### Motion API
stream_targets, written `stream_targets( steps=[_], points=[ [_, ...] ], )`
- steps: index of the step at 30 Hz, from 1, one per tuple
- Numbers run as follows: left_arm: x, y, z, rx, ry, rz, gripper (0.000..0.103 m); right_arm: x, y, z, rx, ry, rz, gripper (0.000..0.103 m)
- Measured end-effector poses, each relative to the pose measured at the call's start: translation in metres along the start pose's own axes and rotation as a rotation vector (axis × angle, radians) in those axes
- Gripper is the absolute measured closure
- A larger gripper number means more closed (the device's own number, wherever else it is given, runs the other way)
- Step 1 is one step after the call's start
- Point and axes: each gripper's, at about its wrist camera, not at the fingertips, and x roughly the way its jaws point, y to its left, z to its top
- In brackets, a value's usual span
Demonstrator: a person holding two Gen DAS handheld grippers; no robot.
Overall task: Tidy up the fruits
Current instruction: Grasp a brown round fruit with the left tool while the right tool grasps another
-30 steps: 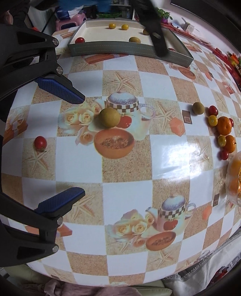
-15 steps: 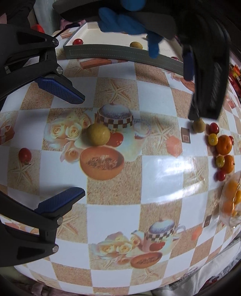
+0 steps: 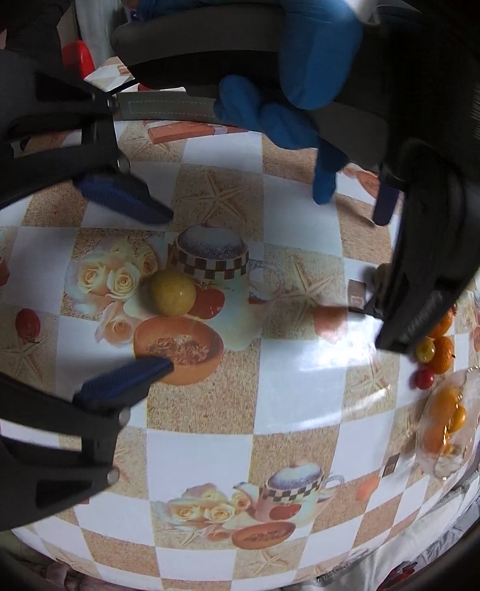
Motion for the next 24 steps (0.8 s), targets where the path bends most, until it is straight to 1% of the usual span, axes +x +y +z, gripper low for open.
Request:
stream_targets(
  steps=[2, 4, 7, 8, 9, 10, 11, 12, 13, 15, 17, 20, 24],
  points=[
    [0.001, -0.001, 0.0, -0.003, -0.001, 0.009, 0.022, 0.003, 0.005, 0.001, -0.01, -0.002, -0.006, 0.034],
    [0.003, -0.001, 0.0, -0.014, 0.0, 0.002, 0.028, 0.005, 0.012, 0.001, -0.031, -0.005, -0.034, 0.039],
    [0.0, 0.0, 0.001, -0.023, -0.004, 0.002, 0.031, 0.008, 0.021, 0.001, -0.049, -0.008, -0.066, 0.047],
    [0.0, 0.0, 0.001, -0.024, -0.007, -0.007, 0.038, 0.008, 0.022, 0.002, -0.048, -0.009, -0.066, 0.052],
    [-0.001, -0.001, 0.001, -0.025, -0.009, -0.013, 0.047, 0.009, 0.024, 0.001, -0.046, -0.008, -0.065, 0.059],
    [-0.003, -0.002, 0.001, -0.02, -0.015, -0.016, 0.052, 0.009, 0.024, 0.002, -0.041, -0.007, -0.057, 0.065],
    [-0.003, -0.006, 0.001, -0.016, -0.018, -0.021, 0.064, 0.007, 0.022, 0.0, -0.037, -0.005, -0.047, 0.075],
    [-0.004, -0.009, 0.001, -0.003, -0.023, -0.035, 0.074, 0.006, 0.02, 0.0, -0.03, 0.001, -0.03, 0.075],
    [-0.004, -0.011, 0.001, 0.007, -0.024, -0.041, 0.076, 0.006, 0.017, 0.001, -0.021, 0.003, -0.007, 0.075],
    [-0.006, -0.012, 0.0, 0.021, -0.023, -0.067, 0.076, 0.003, 0.011, 0.001, 0.005, -0.002, 0.029, 0.075],
    [-0.006, -0.011, -0.003, 0.019, -0.021, -0.075, 0.076, 0.0, 0.004, 0.001, 0.045, -0.003, 0.05, 0.075],
    [-0.012, -0.008, -0.01, 0.008, -0.021, -0.085, 0.076, -0.004, -0.007, -0.002, 0.082, -0.002, 0.061, 0.075],
    [-0.026, -0.007, -0.031, 0.019, -0.026, -0.087, 0.076, -0.009, -0.016, -0.003, 0.112, 0.003, 0.073, 0.075]
  ],
)
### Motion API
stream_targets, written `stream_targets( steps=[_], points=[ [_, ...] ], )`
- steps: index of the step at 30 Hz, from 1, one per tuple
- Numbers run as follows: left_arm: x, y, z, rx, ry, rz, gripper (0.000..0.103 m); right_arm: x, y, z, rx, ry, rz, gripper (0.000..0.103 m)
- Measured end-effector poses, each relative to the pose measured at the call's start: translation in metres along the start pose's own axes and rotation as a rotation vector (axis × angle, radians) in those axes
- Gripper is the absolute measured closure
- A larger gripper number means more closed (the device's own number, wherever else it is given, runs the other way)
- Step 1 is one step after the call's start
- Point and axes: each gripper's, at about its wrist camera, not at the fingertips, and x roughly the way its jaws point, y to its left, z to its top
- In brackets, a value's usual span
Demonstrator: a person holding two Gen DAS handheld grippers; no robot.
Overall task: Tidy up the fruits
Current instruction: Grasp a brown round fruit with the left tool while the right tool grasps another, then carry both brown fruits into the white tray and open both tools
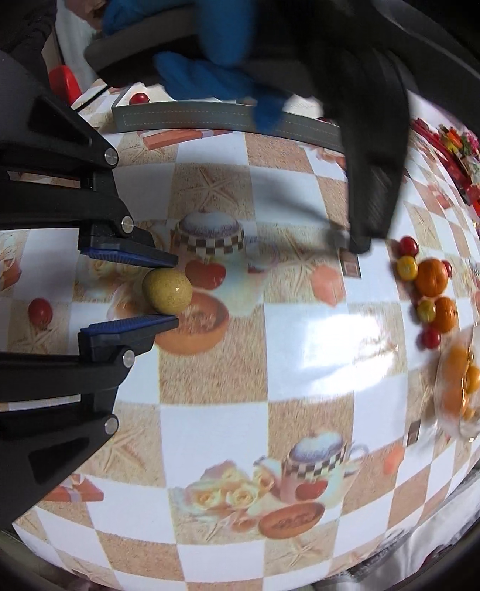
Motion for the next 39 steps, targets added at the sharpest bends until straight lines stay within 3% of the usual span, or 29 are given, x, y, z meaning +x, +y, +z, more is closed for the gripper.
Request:
stream_targets(
  steps=[13, 21, 39],
  points=[
    [-0.036, 0.015, -0.06, -0.058, 0.019, -0.019, 0.076, 0.001, -0.008, 0.014, 0.004, 0.019, -0.007, 0.075],
    [-0.053, 0.03, -0.089, -0.097, 0.042, -0.008, 0.076, -0.023, -0.013, 0.009, -0.009, 0.032, -0.018, 0.075],
    [-0.114, 0.071, -0.131, -0.163, -0.042, 0.022, 0.076, -0.054, 0.024, 0.006, -0.095, 0.015, -0.032, 0.075]
  ],
)
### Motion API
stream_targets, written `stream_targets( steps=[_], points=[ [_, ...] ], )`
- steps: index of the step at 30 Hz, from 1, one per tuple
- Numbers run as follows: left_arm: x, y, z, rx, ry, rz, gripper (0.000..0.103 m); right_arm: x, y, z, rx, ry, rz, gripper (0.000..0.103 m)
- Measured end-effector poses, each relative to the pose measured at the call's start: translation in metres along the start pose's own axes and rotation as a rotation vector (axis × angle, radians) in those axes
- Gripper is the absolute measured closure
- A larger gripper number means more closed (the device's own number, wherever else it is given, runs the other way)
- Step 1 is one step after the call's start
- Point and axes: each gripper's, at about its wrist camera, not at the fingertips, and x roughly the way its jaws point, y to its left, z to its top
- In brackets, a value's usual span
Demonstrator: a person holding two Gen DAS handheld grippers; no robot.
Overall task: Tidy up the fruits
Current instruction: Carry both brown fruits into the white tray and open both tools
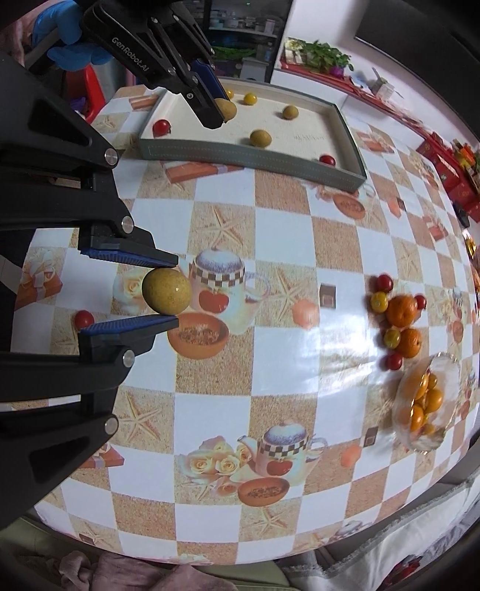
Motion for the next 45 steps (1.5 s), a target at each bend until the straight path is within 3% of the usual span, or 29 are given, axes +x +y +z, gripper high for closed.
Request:
stream_targets(
  steps=[10, 21, 32, 43, 44, 45],
  points=[
    [-0.021, 0.045, -0.02, -0.128, -0.033, 0.055, 0.076, -0.006, 0.042, 0.012, -0.143, 0.005, 0.008, 0.075],
    [-0.018, 0.096, -0.034, -0.248, -0.032, 0.101, 0.076, 0.006, 0.103, 0.034, -0.262, 0.028, 0.041, 0.075],
    [0.025, 0.152, -0.037, -0.355, 0.036, 0.157, 0.076, 0.058, 0.179, 0.074, -0.386, 0.096, 0.072, 0.075],
    [0.054, 0.154, -0.031, -0.332, 0.07, 0.177, 0.076, 0.118, 0.224, 0.115, -0.457, 0.129, 0.036, 0.075],
    [0.055, 0.155, -0.031, -0.332, 0.074, 0.179, 0.071, 0.122, 0.225, 0.117, -0.462, 0.134, 0.033, 0.075],
    [0.056, 0.155, -0.032, -0.333, 0.076, 0.179, 0.048, 0.127, 0.227, 0.117, -0.47, 0.141, 0.029, 0.075]
  ],
)
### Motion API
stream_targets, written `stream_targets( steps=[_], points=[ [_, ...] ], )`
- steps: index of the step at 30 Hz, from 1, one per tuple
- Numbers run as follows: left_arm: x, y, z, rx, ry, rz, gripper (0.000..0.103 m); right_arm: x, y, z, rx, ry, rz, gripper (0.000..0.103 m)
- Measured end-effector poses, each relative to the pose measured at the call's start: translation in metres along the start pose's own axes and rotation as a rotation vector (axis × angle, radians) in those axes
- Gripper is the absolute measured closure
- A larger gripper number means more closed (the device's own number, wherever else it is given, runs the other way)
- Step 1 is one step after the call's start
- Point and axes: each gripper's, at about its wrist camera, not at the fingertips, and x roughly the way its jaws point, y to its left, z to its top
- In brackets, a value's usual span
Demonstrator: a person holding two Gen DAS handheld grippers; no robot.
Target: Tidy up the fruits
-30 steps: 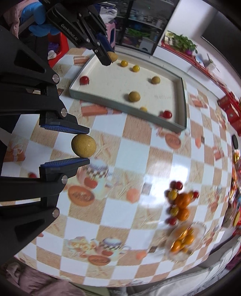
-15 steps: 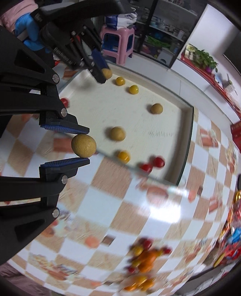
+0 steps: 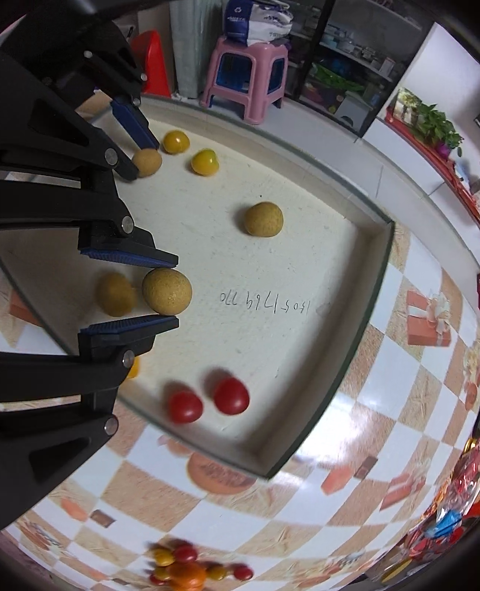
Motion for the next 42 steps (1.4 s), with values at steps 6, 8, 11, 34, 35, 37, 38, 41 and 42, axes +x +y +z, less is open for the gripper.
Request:
stream_targets(
  steps=[6, 8, 11, 34, 35, 37, 38, 41, 42],
  points=[
    [-0.004, 0.0, -0.001, 0.004, -0.039, 0.011, 0.027, 0.013, 0.005, 0.002, -0.054, 0.018, -0.028, 0.05],
    [-0.004, 0.0, 0.0, 0.001, -0.035, 0.015, 0.027, 0.013, 0.006, 0.004, -0.06, 0.022, -0.042, 0.04],
    [-0.007, 0.002, 0.002, -0.01, -0.024, 0.015, 0.027, 0.003, 0.004, 0.008, -0.042, 0.004, -0.028, 0.037],
    [-0.071, 0.008, -0.007, -0.043, 0.0, -0.031, 0.001, -0.096, 0.016, -0.05, -0.002, -0.001, -0.199, 0.0],
    [-0.074, 0.007, -0.007, -0.035, -0.002, -0.026, 0.001, -0.097, 0.017, -0.05, -0.007, -0.003, -0.205, 0.0],
    [-0.08, 0.004, -0.009, -0.017, -0.005, -0.013, 0.001, -0.104, 0.018, -0.056, -0.009, -0.009, -0.213, 0.0],
    [-0.081, 0.002, -0.009, -0.011, -0.003, -0.009, 0.001, -0.106, 0.018, -0.058, -0.003, -0.01, -0.21, 0.0],
    [-0.086, 0.0, -0.012, 0.0, -0.003, 0.001, 0.001, -0.111, 0.017, -0.06, 0.01, -0.015, -0.199, 0.0],
    [-0.088, -0.002, -0.013, 0.002, -0.002, 0.0, 0.001, -0.113, 0.017, -0.062, 0.011, -0.018, -0.202, 0.0]
  ],
)
